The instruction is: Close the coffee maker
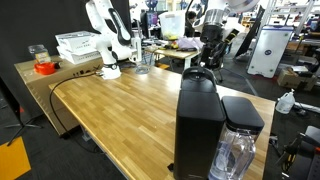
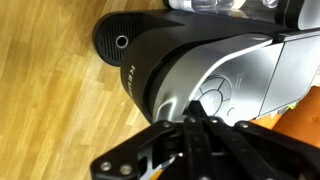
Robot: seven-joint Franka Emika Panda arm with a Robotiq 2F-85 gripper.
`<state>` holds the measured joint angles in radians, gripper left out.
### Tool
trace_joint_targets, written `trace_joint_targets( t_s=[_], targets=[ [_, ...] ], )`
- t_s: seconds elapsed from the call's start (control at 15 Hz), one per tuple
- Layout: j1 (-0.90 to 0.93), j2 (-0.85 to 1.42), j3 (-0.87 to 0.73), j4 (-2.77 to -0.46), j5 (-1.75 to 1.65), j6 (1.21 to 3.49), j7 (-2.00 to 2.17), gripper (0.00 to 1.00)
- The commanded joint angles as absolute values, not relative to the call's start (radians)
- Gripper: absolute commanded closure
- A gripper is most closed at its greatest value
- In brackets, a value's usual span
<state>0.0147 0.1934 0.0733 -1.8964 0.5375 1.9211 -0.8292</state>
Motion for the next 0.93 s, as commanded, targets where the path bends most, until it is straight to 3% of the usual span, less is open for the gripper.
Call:
trace_joint_targets(
  t_s=[0.0,0.87],
  targets=[
    [-0.027,0.224,0.085,-1.893,0.646,1.889,-0.955,1.0],
    [-0.075,0.208,0.052,-1.945,0.789,1.801,-1.143,1.0]
  ],
)
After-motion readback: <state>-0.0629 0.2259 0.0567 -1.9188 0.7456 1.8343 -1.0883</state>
